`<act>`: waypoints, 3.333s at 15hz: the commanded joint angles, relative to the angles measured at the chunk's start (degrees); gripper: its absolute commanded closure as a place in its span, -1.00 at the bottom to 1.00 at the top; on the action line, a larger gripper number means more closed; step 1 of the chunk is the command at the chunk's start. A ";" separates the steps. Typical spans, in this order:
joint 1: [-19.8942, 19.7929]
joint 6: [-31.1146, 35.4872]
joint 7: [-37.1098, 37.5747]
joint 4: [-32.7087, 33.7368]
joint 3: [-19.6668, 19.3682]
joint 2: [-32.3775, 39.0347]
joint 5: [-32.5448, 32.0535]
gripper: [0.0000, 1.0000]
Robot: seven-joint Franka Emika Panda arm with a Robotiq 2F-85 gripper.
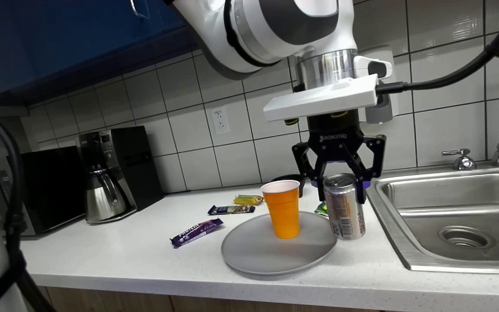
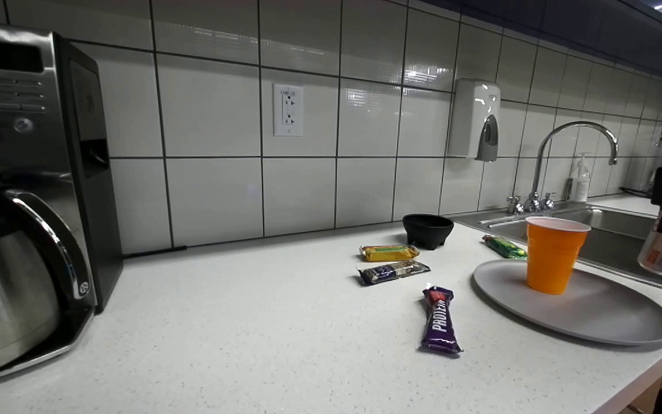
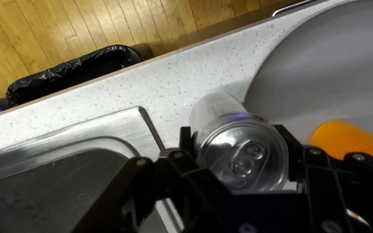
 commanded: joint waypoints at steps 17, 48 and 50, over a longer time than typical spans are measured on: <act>-2.85 0.03 -1.88 7.92 0.25 13.75 4.36 0.24; 5.66 -6.15 -0.07 9.27 9.42 2.02 1.31 -1.00; 6.94 -5.84 0.11 9.06 10.45 2.62 1.75 -1.00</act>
